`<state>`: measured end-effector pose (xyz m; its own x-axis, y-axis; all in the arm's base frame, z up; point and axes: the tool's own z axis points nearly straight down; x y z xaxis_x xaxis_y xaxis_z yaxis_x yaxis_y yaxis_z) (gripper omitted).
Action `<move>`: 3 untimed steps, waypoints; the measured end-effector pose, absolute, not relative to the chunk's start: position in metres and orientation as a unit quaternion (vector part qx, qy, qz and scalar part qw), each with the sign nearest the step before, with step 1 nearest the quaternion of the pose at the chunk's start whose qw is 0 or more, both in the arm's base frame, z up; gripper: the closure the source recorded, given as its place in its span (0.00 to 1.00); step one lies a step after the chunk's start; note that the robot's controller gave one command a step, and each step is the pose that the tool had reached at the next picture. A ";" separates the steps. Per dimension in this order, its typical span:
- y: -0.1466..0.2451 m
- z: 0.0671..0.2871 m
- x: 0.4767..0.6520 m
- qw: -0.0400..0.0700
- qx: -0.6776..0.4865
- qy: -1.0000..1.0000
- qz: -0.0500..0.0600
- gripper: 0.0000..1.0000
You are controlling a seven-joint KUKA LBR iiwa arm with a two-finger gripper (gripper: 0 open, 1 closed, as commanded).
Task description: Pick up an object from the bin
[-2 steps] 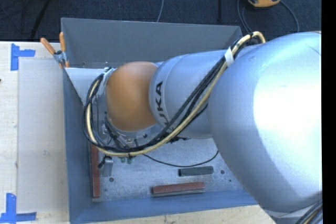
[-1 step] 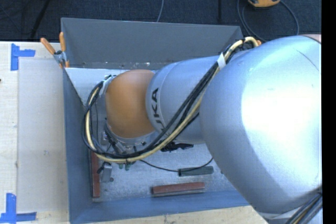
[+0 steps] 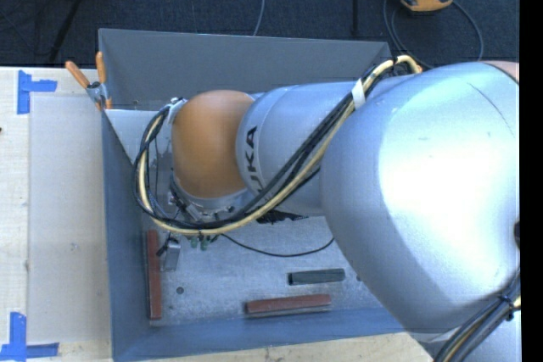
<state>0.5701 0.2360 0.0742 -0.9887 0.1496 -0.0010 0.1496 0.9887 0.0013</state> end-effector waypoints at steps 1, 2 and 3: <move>0.202 0.070 0.618 0.001 0.094 0.996 0.001 0.00; 0.194 0.079 0.610 -0.001 0.071 0.997 -0.001 0.00; 0.131 0.117 0.599 -0.002 0.134 0.991 0.000 0.00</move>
Offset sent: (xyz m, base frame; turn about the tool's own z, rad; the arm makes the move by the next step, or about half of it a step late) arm 0.0365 -0.0451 0.0097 -0.0204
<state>0.5995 0.1314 0.1170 -0.9643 0.2647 0.0040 0.2647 0.9643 -0.0012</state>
